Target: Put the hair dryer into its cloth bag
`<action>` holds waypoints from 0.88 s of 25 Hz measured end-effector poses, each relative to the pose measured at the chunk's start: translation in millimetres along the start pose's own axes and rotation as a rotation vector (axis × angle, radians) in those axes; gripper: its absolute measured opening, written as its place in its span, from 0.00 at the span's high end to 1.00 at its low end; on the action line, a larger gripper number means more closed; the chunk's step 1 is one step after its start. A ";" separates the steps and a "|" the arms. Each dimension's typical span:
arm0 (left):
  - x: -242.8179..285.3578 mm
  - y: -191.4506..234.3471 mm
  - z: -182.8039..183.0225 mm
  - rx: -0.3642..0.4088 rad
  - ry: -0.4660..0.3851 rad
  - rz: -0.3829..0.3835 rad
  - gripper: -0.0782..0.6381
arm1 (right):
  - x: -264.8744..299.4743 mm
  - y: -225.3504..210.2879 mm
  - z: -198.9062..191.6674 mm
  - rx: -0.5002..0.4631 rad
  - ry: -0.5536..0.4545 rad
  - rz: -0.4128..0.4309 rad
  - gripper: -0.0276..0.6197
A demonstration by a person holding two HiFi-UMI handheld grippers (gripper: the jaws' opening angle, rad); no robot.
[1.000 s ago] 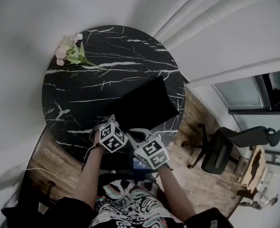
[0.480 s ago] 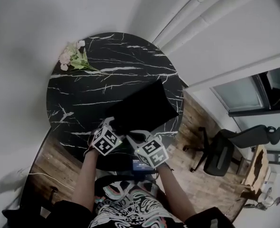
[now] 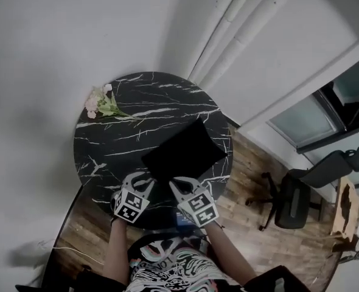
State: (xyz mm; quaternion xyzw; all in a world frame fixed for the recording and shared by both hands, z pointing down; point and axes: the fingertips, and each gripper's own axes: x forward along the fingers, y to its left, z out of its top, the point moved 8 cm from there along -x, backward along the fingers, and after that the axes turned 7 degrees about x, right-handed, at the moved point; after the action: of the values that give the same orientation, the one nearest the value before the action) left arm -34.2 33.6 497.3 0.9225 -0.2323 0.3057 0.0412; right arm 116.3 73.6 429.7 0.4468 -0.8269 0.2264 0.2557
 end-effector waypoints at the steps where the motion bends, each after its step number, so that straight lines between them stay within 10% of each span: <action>1: -8.2 3.7 7.1 0.006 -0.036 0.043 0.74 | -5.3 -0.6 4.2 -0.002 -0.040 -0.012 0.92; 10: -83.7 10.5 90.3 -0.165 -0.413 0.207 0.87 | -67.4 1.0 26.6 0.108 -0.284 -0.141 0.92; 22: -109.3 -34.6 112.3 -0.224 -0.450 0.269 0.87 | -104.0 3.8 30.4 0.064 -0.399 -0.135 0.93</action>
State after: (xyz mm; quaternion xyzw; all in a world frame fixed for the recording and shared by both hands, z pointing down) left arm -34.4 84.0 344.9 0.9177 -0.3882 0.0684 0.0493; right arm 155.3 122.0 340.8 0.5450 -0.8217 0.1421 0.0873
